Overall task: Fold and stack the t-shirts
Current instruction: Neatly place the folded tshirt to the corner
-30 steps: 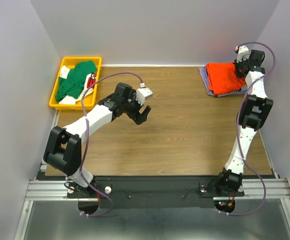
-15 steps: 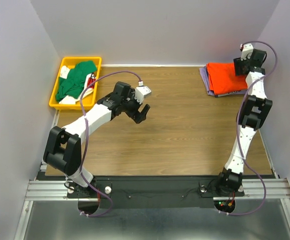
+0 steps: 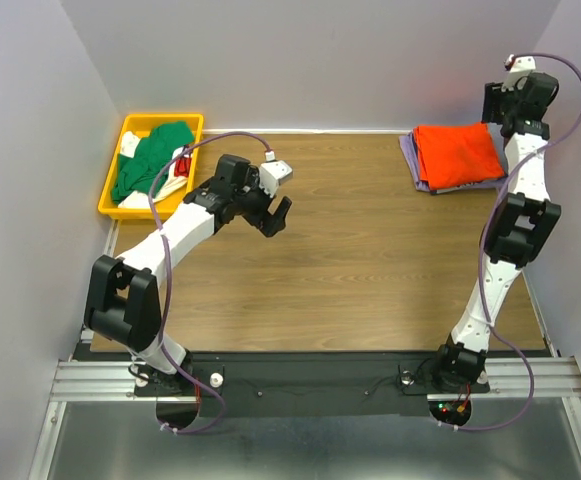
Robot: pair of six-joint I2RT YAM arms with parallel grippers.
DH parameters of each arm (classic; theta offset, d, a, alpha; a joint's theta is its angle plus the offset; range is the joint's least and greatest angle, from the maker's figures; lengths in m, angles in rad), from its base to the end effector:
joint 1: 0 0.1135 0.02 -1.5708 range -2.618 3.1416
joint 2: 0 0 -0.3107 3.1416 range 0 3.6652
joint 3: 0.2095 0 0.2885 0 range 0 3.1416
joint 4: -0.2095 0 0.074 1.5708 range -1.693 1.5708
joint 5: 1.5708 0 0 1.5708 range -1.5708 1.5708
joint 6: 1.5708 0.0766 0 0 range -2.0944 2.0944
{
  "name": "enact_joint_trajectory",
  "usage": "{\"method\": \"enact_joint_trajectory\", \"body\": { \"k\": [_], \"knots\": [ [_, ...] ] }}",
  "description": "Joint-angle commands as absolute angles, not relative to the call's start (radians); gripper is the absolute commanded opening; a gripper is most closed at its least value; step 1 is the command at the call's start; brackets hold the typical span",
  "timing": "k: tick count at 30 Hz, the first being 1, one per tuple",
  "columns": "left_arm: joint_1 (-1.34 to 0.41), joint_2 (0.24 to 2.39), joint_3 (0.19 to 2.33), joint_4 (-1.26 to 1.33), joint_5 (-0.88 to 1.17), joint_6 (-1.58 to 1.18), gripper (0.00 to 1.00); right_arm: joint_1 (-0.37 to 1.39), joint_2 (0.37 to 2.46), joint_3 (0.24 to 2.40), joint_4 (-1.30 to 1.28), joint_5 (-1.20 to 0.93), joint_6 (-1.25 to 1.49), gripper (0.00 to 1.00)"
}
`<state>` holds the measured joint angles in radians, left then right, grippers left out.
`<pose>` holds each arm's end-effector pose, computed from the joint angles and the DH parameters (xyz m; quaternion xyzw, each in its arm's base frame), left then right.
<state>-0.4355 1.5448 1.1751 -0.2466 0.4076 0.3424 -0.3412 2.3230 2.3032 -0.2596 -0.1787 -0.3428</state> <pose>0.3630 -0.2024 0.2947 0.4159 0.7696 -0.2005 0.4410 0.6258 -0.2078 0.3536 -0.0543 0.7955 -0.1339 0.5885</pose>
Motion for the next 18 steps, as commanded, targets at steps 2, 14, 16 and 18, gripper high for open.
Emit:
{"method": "enact_joint_trajectory", "body": {
  "k": [2, 14, 16, 18],
  "knots": [
    [-0.419, 1.539, 1.252, -0.250, 0.460, 0.357, 0.99, -0.351, 2.385, 2.341, -0.221, -0.273, -0.235, 0.51],
    [-0.379, 1.600, 1.287, -0.267, 0.502, 0.342, 0.98, -0.351, 2.603, 2.435, -0.111, -0.175, -0.130, 0.14],
    [-0.374, 1.603, 1.285, -0.268, 0.506, 0.342, 0.99, -0.351, 2.612, 2.407, -0.016, -0.076, -0.130, 0.13],
    [-0.373, 1.605, 1.287, -0.273, 0.511, 0.345, 0.99, -0.351, 2.611, 2.353, 0.085, -0.025, -0.138, 0.13]
  ]
}}
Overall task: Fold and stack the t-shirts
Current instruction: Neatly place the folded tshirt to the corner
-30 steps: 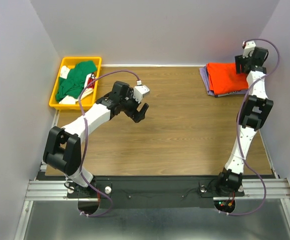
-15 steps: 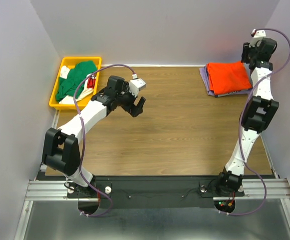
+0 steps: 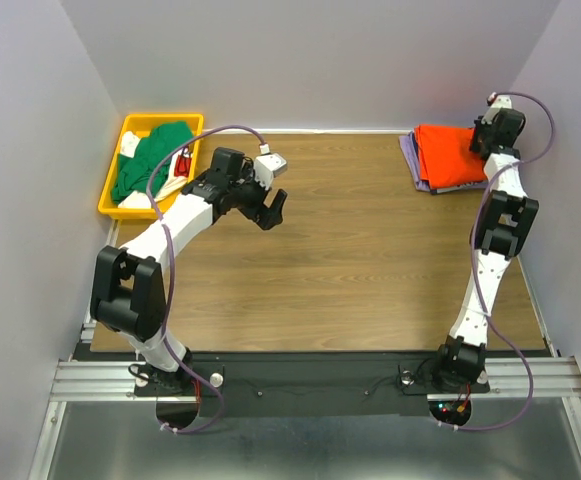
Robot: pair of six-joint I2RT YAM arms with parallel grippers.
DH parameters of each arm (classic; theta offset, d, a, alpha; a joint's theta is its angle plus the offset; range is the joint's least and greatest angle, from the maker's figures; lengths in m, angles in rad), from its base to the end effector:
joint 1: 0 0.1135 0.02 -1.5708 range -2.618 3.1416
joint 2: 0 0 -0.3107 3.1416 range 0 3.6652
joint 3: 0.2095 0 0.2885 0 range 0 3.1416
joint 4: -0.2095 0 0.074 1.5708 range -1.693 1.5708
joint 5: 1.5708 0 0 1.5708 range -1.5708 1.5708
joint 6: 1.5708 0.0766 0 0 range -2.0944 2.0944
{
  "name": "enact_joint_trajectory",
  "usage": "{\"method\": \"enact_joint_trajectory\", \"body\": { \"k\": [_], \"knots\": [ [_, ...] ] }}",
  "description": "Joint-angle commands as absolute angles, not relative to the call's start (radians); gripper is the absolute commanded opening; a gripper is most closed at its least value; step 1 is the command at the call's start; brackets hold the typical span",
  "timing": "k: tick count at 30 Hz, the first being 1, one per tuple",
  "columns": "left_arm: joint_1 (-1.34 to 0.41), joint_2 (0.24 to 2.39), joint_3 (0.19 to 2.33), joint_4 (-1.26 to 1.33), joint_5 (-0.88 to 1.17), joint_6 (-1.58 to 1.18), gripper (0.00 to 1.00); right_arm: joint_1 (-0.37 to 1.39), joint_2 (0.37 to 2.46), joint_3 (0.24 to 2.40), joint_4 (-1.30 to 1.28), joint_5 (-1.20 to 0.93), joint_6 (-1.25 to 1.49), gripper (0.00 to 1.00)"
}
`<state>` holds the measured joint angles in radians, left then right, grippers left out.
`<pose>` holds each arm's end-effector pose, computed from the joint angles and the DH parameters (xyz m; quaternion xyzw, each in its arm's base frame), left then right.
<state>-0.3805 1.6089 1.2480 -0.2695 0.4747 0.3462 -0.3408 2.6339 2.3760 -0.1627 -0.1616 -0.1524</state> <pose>0.3880 -0.1929 0.2967 0.4075 0.7720 -0.2171 0.4367 0.6792 -0.2278 0.1895 0.0350 0.8368 -0.0667 0.5423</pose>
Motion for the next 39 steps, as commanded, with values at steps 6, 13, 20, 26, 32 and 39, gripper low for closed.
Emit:
{"method": "enact_joint_trajectory", "body": {
  "k": [6, 13, 20, 26, 32, 39],
  "knots": [
    [-0.364, 1.626, 1.295, -0.278, 0.517, 0.354, 0.99, -0.351, 2.605, 2.263, 0.250, 0.058, -0.153, 0.12],
    [-0.361, 1.638, 1.321, -0.285, 0.522, 0.351, 0.98, -0.351, 2.626, 2.252, 0.262, 0.081, -0.239, 0.14],
    [-0.345, 1.603, 1.342, -0.293, 0.512, 0.334, 0.98, -0.348, 2.465, 2.168, 0.244, 0.005, -0.241, 0.68],
    [-0.241, 1.560, 1.338, -0.287, 0.555, 0.301, 0.99, -0.331, 2.171, 1.979, 0.137, -0.156, -0.175, 1.00],
    [-0.170, 1.540, 1.385, -0.308, 0.491, 0.273, 0.98, -0.322, 1.866, 1.773, -0.061, -0.311, -0.141, 1.00],
    [-0.163, 1.444, 1.330, -0.311, 0.456, 0.264, 0.98, -0.316, 1.576, 1.547, -0.400, -0.506, -0.152, 1.00]
  ]
}}
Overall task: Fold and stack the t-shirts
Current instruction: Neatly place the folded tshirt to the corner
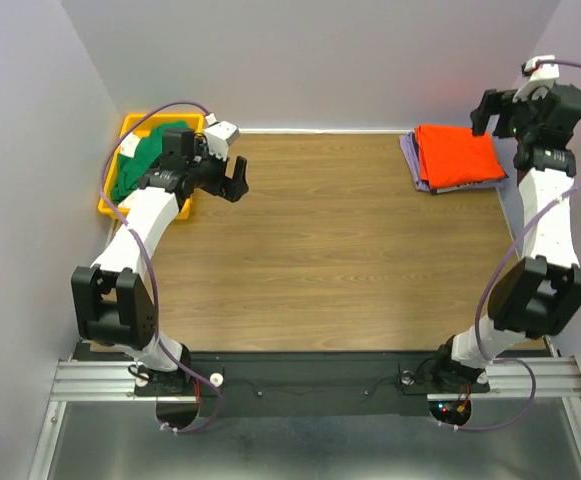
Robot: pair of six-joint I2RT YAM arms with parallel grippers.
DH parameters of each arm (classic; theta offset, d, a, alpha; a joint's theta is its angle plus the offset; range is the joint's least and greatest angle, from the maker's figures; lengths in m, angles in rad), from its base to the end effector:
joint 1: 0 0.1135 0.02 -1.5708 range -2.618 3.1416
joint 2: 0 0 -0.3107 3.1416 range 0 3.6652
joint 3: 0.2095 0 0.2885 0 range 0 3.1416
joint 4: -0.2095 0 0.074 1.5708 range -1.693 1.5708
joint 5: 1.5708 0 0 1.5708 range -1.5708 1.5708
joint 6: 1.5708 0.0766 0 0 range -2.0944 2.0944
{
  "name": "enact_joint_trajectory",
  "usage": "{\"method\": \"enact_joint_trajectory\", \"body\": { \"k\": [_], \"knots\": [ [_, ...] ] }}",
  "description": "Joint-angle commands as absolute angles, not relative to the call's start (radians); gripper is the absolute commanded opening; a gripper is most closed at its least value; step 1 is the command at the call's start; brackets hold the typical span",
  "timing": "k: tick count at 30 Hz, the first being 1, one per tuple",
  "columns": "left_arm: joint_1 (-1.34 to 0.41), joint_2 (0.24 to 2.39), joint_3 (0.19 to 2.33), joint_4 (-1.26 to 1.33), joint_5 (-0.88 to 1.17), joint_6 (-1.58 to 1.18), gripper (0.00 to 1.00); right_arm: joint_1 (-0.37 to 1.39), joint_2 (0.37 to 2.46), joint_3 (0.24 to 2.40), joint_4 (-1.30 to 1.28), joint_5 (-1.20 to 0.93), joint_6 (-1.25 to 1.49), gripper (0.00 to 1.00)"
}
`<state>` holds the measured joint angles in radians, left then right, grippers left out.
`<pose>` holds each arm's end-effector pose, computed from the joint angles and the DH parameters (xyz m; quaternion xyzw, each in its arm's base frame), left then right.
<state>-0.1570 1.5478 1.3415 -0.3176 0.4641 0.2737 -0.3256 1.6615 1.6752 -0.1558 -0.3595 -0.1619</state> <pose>0.4142 -0.1003 0.3538 0.2924 0.7988 -0.1705 0.4973 0.4575 -0.1260 0.4661 -0.0560 0.7504 -0.0245 0.6581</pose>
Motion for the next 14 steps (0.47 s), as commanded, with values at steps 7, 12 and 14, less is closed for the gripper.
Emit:
{"method": "enact_joint_trajectory", "body": {
  "k": [7, 12, 14],
  "knots": [
    [-0.163, 1.312, 1.102, -0.290, 0.374, 0.274, 0.99, -0.305, 1.312, 1.174, -0.526, -0.644, -0.169, 1.00],
    [-0.166, 1.220, 0.976, -0.268, 0.341, 0.305, 0.98, -0.291, 1.210, 0.973, -0.548, -0.634, -0.206, 1.00],
    [-0.167, 1.198, 0.963, -0.262, 0.328, 0.302, 0.98, -0.291, 1.186, 0.947, -0.546, -0.612, -0.215, 1.00]
  ]
}}
